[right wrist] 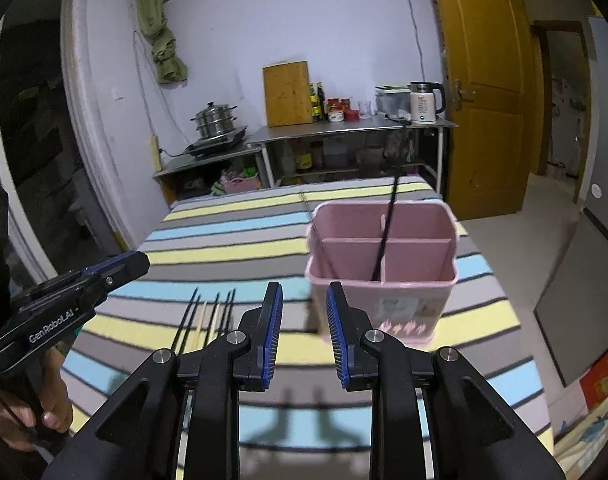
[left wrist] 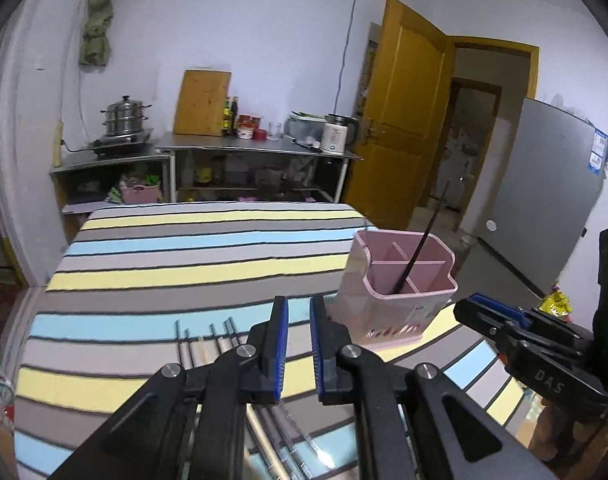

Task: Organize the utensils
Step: 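Lower both chopsticks into the pink holder and open both tools, then move both open tools back down to the remaining chopsticks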

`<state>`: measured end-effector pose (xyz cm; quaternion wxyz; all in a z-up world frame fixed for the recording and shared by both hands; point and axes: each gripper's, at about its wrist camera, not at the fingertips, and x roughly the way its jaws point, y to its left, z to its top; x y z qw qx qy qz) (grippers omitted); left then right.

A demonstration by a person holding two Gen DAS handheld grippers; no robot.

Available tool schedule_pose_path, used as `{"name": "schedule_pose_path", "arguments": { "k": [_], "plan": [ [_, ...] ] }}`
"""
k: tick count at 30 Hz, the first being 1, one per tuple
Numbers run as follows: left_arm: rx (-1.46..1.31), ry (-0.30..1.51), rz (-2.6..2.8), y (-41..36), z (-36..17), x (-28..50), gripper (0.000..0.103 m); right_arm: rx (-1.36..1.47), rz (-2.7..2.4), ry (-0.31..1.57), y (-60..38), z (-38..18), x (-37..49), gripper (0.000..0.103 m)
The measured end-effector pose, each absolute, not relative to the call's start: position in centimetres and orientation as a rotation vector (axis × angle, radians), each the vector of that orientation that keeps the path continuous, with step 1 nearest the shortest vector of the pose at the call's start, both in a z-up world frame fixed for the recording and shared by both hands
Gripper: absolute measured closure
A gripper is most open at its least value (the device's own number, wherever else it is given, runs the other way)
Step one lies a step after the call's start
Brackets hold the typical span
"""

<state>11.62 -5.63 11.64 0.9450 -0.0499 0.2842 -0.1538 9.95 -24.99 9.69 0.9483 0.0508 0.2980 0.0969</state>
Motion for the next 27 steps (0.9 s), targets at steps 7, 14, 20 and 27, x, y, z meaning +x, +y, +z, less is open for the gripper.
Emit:
{"name": "schedule_pose_path", "arguments": {
  "k": [7, 14, 20, 27],
  "plan": [
    [-0.092, 0.592, -0.252, -3.6, 9.7, 9.3, 0.093, 0.091, 0.239, 0.62, -23.3, 8.1, 7.7, 0.079],
    [-0.096, 0.638, -0.203, -1.5, 6.3, 8.2, 0.093, 0.061, 0.285, 0.645, -21.4, 6.3, 7.4, 0.079],
    [-0.114, 0.687, -0.182, 0.2, 3.7, 8.5, 0.093, 0.029, 0.325, 0.678, -19.6, 4.6, 8.0, 0.079],
    [-0.153, 0.749, -0.166, 1.6, 1.1, 10.4, 0.083, 0.025, 0.346, 0.742, -18.3, 2.6, 10.0, 0.079]
  ]
}}
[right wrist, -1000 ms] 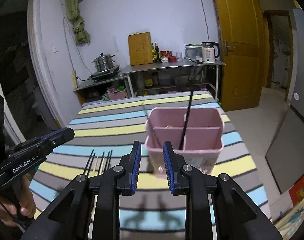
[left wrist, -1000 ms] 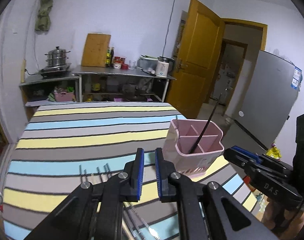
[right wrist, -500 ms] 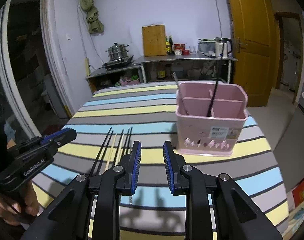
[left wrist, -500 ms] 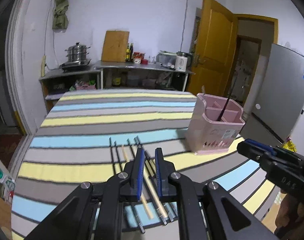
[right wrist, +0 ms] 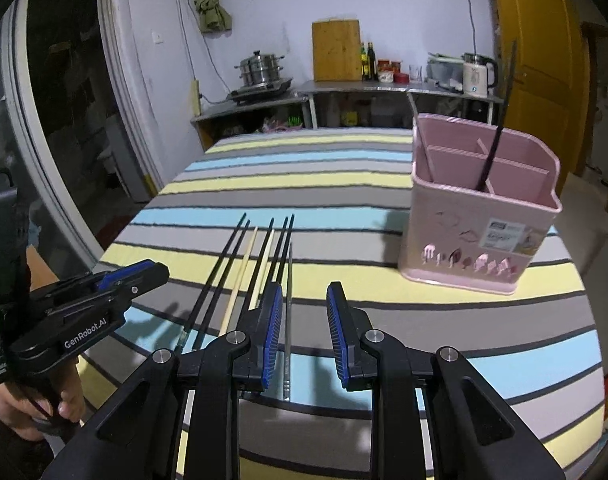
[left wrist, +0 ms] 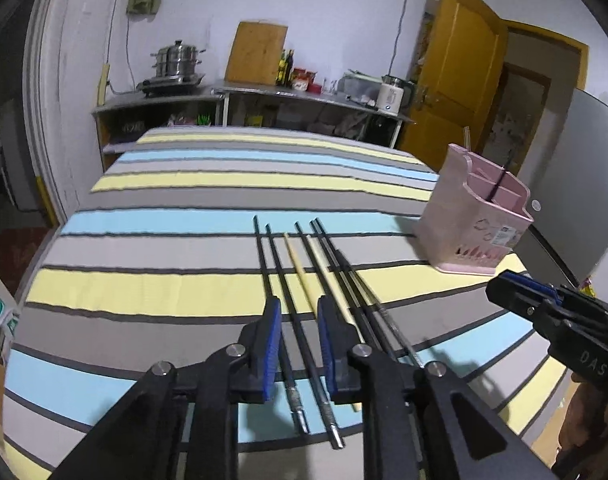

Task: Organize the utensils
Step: 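Move both open tools back down to the remaining chopsticks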

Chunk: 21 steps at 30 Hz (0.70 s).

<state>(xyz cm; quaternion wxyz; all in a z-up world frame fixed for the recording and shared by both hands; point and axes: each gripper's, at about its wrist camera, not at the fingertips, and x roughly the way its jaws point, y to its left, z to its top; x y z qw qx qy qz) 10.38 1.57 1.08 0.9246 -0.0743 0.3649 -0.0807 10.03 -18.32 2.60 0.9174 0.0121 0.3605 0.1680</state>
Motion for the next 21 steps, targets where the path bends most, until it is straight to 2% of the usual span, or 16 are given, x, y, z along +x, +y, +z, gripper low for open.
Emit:
{"name": "schedule_pose_path", "arguments": {
  "k": [21],
  "plan": [
    [-0.156, 0.904, -0.154, 2.0, -4.2, 18.4, 0.083, -0.009, 0.42, 0.928, -14.4, -4.7, 18.2, 0.08]
  ]
}}
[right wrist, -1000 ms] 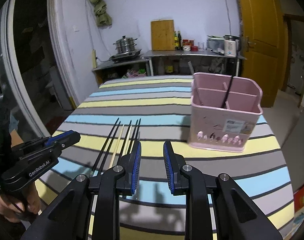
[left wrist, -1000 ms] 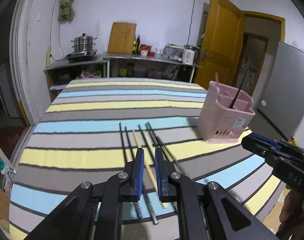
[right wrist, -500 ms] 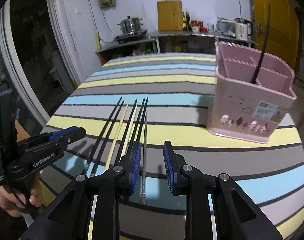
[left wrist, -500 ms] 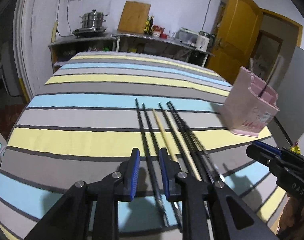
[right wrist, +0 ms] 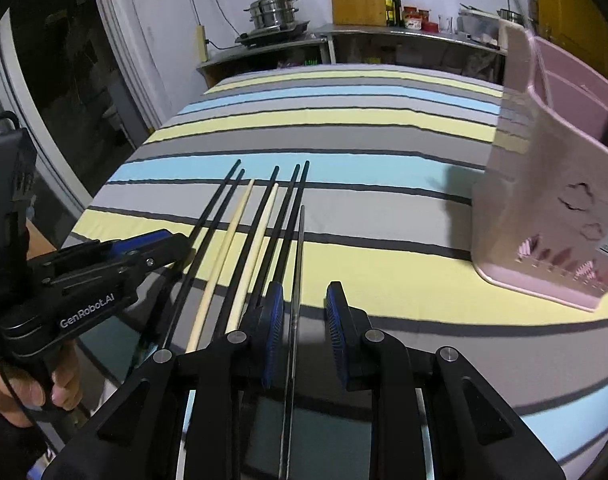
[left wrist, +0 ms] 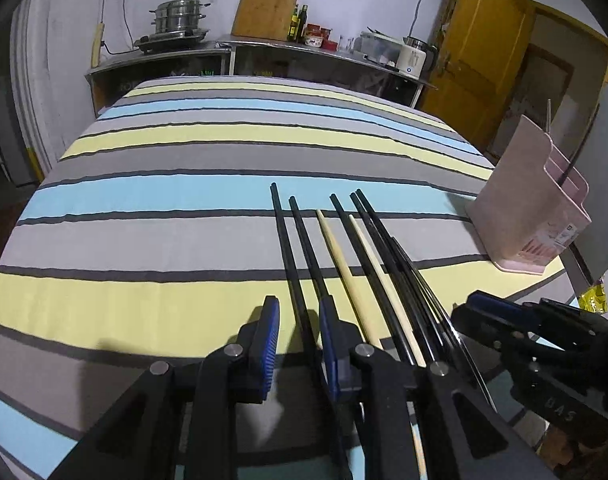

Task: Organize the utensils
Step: 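Move both open tools back down to the remaining chopsticks, then grasp a black chopstick with the right tool while the left tool grasps another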

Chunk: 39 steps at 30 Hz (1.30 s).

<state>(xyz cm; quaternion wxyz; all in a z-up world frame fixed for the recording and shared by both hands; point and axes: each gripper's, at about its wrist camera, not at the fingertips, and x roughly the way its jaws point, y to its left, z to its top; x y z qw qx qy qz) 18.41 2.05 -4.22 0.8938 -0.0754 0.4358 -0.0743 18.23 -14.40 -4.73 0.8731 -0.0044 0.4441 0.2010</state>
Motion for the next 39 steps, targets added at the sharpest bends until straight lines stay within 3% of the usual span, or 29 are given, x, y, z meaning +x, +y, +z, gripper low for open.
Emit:
{"name": "schedule_pose_path", "arguments": {
  "k": [14, 25, 28, 30, 39],
  "plan": [
    [-0.117, 0.916, -0.138, 2.0, -4.6, 19.1, 0.083, -0.021, 0.401, 0.955, -14.0, -5.5, 20.1, 0.09],
    [-0.093, 0.951, -0.121, 1.7, -4.5, 21.2, 0.083, -0.018, 0.358, 0.983, -13.7, -5.4, 21.7, 0.091],
    [-0.051, 0.942, -0.108, 1.2, -4.6, 21.4, 0.087, -0.002, 0.345, 0.987, -13.8, -5.4, 22.2, 0.091],
    [-0.026, 0.941, -0.094, 1.0, -4.6, 21.5, 0.094, -0.011, 0.333, 0.984, -13.6, -5.3, 22.3, 0.095],
    [-0.069, 0.937, -0.133, 1.8, -3.6, 21.2, 0.098, 0.034, 0.358, 0.973, -13.7, -4.3, 22.1, 0.097]
  ]
}}
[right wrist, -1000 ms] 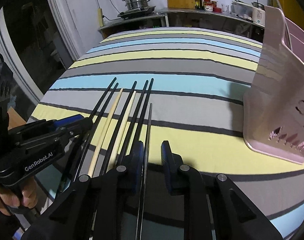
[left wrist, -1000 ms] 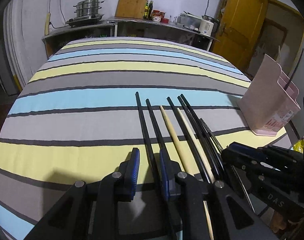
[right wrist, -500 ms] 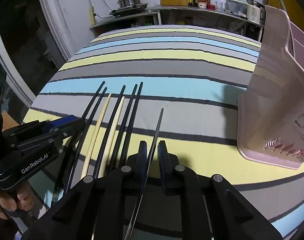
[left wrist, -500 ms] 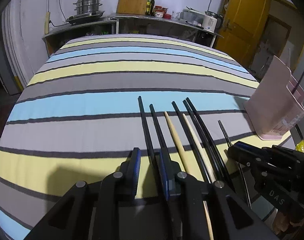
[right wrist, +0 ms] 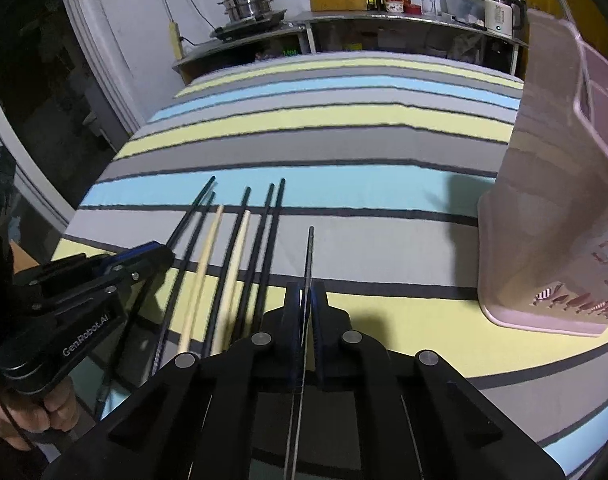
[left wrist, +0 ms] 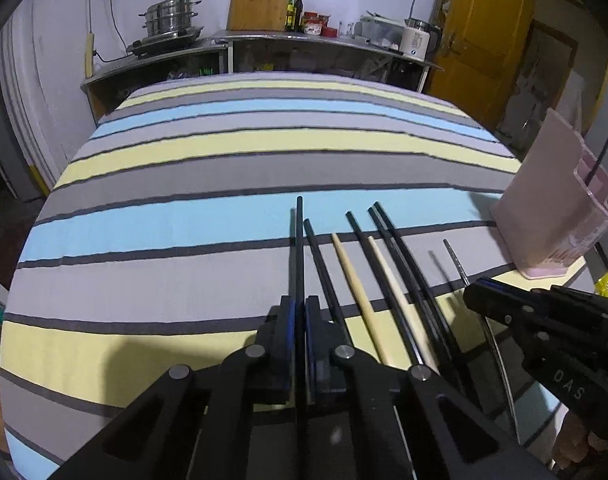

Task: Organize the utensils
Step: 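Grasp a black chopstick with the right tool while the left tool grasps another, then lift both chopsticks and lower them into the pink holder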

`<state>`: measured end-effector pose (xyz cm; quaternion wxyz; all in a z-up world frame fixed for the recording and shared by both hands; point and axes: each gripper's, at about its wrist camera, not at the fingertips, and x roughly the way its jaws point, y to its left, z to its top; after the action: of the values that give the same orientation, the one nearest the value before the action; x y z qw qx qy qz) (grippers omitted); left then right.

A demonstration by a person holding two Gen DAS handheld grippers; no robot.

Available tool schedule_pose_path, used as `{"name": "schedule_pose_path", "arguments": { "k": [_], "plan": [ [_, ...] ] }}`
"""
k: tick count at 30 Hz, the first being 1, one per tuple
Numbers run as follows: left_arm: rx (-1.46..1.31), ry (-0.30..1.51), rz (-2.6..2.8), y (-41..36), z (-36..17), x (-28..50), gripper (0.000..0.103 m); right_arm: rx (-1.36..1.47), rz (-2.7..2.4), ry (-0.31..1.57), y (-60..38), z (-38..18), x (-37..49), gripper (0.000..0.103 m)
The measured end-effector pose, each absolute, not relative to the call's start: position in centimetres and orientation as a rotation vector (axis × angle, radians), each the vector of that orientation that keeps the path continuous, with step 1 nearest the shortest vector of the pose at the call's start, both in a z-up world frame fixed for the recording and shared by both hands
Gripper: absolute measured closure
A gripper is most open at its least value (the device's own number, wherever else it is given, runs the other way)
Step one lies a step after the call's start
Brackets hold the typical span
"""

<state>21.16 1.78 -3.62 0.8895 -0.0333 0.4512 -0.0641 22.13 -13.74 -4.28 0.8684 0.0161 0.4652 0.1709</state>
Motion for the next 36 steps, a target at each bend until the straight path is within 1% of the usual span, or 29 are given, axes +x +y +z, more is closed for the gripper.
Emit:
{"name": "schedule_pose_path", "arguments": {
  "k": [22, 36],
  "plan": [
    [-0.099, 0.714, -0.271, 1.5, 8.9, 14.3, 0.098, 0.089, 0.353, 0.763, -17.4, 5.4, 15.8, 0.097],
    [-0.113, 0.674, -0.38, -2.3, 12.2, 13.4, 0.098, 0.106, 0.307, 0.686, -20.2, 8.6, 13.2, 0.097]
  ]
}}
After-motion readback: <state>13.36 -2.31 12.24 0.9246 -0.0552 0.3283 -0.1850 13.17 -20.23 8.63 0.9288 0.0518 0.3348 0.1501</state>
